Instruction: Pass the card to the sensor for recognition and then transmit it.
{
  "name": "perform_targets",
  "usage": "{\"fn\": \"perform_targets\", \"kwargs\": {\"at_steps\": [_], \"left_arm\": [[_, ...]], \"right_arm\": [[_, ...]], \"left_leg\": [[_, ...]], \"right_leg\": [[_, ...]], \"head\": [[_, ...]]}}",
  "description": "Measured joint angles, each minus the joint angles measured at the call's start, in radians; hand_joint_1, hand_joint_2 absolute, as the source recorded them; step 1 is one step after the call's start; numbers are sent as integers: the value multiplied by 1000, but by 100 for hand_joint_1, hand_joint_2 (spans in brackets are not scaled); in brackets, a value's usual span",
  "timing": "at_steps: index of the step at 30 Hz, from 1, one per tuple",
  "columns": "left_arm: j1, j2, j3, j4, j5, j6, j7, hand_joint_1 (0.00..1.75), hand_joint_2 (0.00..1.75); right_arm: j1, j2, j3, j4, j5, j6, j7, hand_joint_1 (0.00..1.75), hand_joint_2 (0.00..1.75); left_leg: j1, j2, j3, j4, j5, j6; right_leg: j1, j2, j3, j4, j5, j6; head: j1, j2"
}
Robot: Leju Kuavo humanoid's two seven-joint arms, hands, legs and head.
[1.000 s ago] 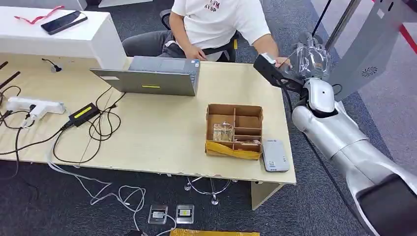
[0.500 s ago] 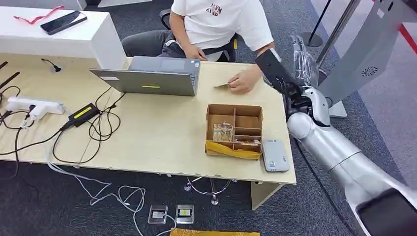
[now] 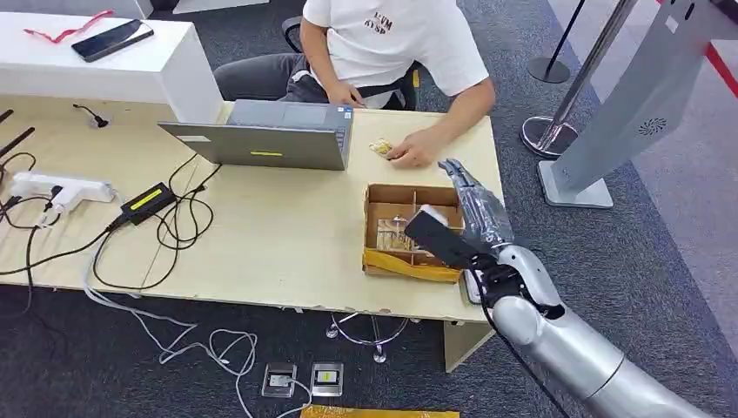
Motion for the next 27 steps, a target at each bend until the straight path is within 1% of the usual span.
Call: {"fn": "perform_targets", "kwargs": {"at_steps": [4,7,10,19,24,27], "left_arm": [[0,0,0,1,1,2,0,0,175],[0,0,0,0,4,4,0,0,175],[0,-1,0,0,5,8,0,0,175],[-1,-3,-5,0,14,12,0,0,175],[-1,-3,-5,0,22,13,0,0,175],[-1,-3,-5,0,27,13,0,0,175]], "right_arm": [[23,-11,8,-11,102,53,61,0,175],[38,-13,14,-11,140,93,93,0,175],[43,-14,20,-7,169,113,114,0,175],[48,-14,37,34,239,161,137,0,175],[48,-10,47,57,249,187,139,0,175],[47,-8,58,74,255,189,138,0,175]], "left_leg": [[0,0,0,0,0,0],[0,0,0,0,0,0],[0,0,0,0,0,0],[0,0,-1,0,0,0],[0,0,-1,0,0,0],[0,0,-1,0,0,0]], "right_leg": [[0,0,0,0,0,0],[0,0,0,0,0,0],[0,0,0,0,0,0],[0,0,0,0,0,0],[0,0,0,0,0,0],[0,0,0,0,0,0]], "head": [[0,0],[0,0],[0,0],[0,0],[0,0],[0,0]]}}
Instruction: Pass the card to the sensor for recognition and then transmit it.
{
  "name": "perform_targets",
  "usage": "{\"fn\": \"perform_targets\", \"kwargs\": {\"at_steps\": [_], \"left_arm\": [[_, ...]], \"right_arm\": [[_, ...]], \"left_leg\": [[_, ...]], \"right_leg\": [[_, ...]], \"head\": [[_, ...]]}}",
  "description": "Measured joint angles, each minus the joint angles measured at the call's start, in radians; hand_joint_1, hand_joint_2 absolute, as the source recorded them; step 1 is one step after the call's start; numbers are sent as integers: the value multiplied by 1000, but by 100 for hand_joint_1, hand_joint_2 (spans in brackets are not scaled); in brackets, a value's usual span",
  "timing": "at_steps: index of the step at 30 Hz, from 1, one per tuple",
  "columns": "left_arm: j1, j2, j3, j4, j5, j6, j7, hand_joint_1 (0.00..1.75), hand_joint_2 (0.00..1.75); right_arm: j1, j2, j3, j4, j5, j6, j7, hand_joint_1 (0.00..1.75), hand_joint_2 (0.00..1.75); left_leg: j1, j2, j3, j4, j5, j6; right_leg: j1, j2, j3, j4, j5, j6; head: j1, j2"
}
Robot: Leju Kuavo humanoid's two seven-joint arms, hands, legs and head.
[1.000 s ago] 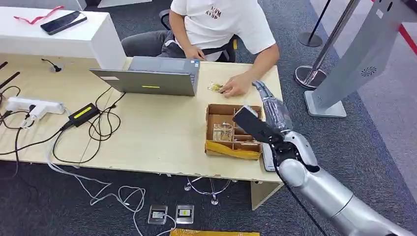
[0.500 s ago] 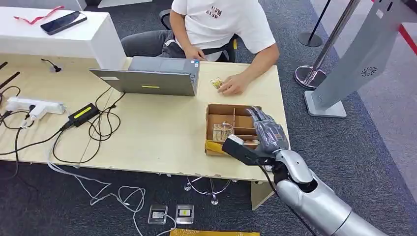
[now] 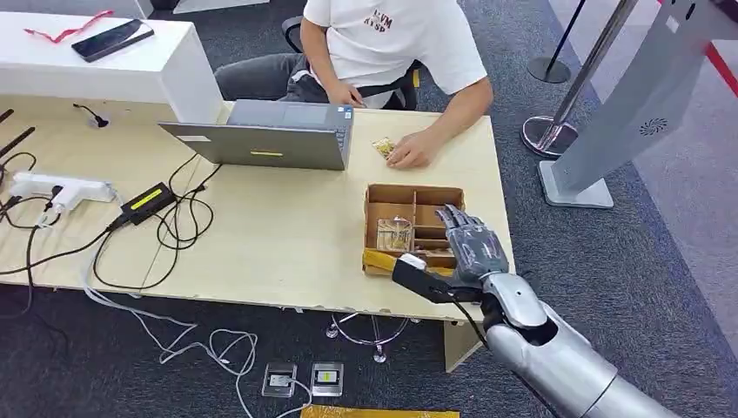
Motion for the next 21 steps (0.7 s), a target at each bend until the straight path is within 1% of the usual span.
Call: {"fn": "perform_targets", "kwargs": {"at_steps": [7,16,20,21], "left_arm": [[0,0,0,0,8,3,-10,0,175],[-1,-2,0,0,25,16,-16,0,175],[-1,-3,0,0,33,20,-18,0,175],[-1,-3,0,0,34,20,-18,0,175]], "right_arm": [[0,18,18,50,24,-15,-9,0,175],[-1,45,36,100,33,-55,-27,0,175],[-1,52,38,111,58,-133,-37,0,175],[-1,52,38,112,61,-141,-38,0,175]], "left_leg": [[0,0,0,0,0,0],[0,0,0,0,0,0],[0,0,0,0,0,0],[0,0,0,0,0,0]], "right_leg": [[0,0,0,0,0,0],[0,0,0,0,0,0],[0,0,0,0,0,0],[0,0,0,0,0,0]], "head": [[0,0],[0,0],[0,0],[0,0]]}}
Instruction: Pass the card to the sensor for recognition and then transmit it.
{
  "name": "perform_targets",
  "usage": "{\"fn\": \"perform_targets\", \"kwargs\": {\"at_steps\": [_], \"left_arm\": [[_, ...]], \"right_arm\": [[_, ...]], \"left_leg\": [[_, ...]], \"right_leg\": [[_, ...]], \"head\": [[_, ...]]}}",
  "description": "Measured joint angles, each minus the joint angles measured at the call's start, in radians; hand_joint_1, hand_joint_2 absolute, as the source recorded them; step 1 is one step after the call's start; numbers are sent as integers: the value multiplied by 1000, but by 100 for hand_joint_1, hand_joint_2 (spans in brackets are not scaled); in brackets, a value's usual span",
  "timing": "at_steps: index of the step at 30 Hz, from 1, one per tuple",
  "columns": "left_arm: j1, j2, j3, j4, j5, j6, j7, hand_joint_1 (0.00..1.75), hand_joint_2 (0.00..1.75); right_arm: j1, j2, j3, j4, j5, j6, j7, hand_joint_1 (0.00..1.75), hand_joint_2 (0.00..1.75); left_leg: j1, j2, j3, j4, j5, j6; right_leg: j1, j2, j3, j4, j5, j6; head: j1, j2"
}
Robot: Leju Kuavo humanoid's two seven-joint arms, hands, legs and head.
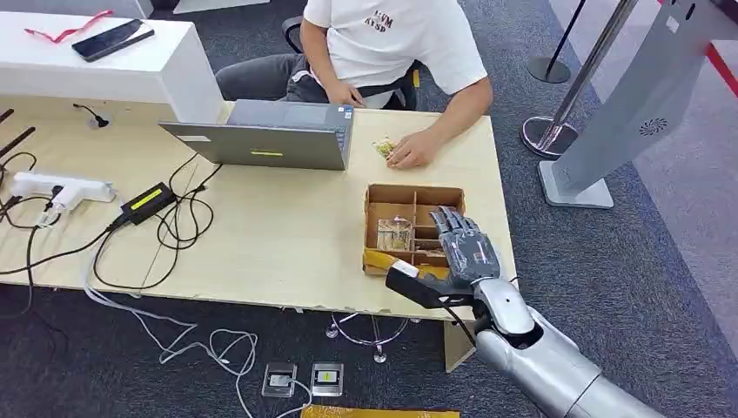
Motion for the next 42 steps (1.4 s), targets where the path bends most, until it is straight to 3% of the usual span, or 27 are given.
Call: {"fn": "perform_targets", "kwargs": {"at_steps": [3,7,10,24,42], "left_arm": [[0,0,0,0,0,1,-1,0,175],[0,-5,0,0,3,6,-4,0,175],[0,-7,0,0,6,7,-14,0,175],[-1,-11,-2,-2,-1,7,-41,0,175],[-1,-13,-2,-2,-2,7,-55,0,175]], "right_arm": [[0,4,0,5,27,-31,-1,0,175],[5,5,-1,6,129,-202,-3,0,175],[21,6,-5,6,142,-255,-10,0,175],[71,12,-33,24,138,-264,2,0,175],[98,11,-68,51,139,-217,-8,0,175]], "left_leg": [[0,0,0,0,0,0],[0,0,0,0,0,0],[0,0,0,0,0,0],[0,0,0,0,0,0],[0,0,0,0,0,0]], "right_leg": [[0,0,0,0,0,0],[0,0,0,0,0,0],[0,0,0,0,0,0],[0,0,0,0,0,0],[0,0,0,0,0,0]], "head": [[0,0],[0,0],[0,0],[0,0],[0,0]]}}
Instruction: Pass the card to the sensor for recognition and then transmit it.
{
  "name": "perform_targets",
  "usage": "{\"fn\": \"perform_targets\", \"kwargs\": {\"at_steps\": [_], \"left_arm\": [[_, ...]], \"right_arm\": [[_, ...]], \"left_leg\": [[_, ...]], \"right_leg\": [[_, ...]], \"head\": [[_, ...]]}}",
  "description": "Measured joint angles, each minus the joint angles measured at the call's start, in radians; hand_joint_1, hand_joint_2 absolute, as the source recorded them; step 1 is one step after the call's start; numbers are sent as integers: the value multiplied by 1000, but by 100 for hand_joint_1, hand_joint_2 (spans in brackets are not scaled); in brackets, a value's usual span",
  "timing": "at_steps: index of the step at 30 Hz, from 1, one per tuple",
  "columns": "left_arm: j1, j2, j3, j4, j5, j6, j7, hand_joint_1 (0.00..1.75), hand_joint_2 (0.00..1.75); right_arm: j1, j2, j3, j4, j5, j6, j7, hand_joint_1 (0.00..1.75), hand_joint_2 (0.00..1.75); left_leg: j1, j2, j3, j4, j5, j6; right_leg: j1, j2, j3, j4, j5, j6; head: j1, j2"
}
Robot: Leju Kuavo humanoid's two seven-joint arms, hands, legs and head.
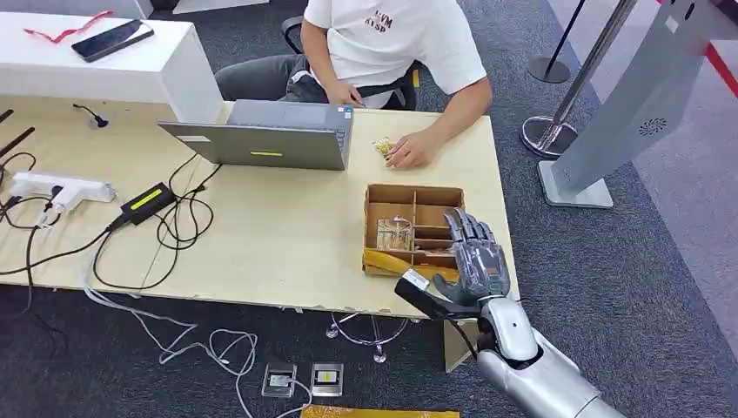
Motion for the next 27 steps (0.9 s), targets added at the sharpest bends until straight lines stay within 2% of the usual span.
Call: {"fn": "perform_targets", "kwargs": {"at_steps": [9,10,11,12,13,16,27], "left_arm": [[0,-1,0,0,2,0,0,0,175],[0,-2,0,0,2,0,0,0,175],[0,-2,0,0,2,0,0,0,175],[0,-2,0,0,2,0,0,0,175],[0,-2,0,0,2,0,0,0,175],[-1,-2,0,0,3,0,-1,0,175],[-1,-3,0,0,2,0,-1,0,175]], "right_arm": [[-4,20,-2,26,-5,14,-35,0,175],[-7,23,-2,30,-6,15,-40,44,175],[-9,27,-2,34,-6,16,-43,44,175],[-12,29,-2,40,-6,18,-45,136,175],[-15,34,-2,45,-6,18,-48,161,175],[-21,43,-2,57,-12,21,-53,175,175],[-37,66,-2,89,-26,33,-68,175,175]], "left_leg": [[0,0,0,0,0,0],[0,0,0,0,0,0],[0,0,0,0,0,0],[0,0,0,0,0,0],[0,0,0,0,0,0],[0,0,0,0,0,0],[0,0,0,0,0,0]], "right_leg": [[0,0,0,0,0,0],[0,0,0,0,0,0],[0,0,0,0,0,0],[0,0,0,0,0,0],[0,0,0,0,0,0],[0,0,0,0,0,0],[0,0,0,0,0,0]], "head": [[0,0],[0,0],[0,0],[0,0],[0,0],[0,0],[0,0]]}}
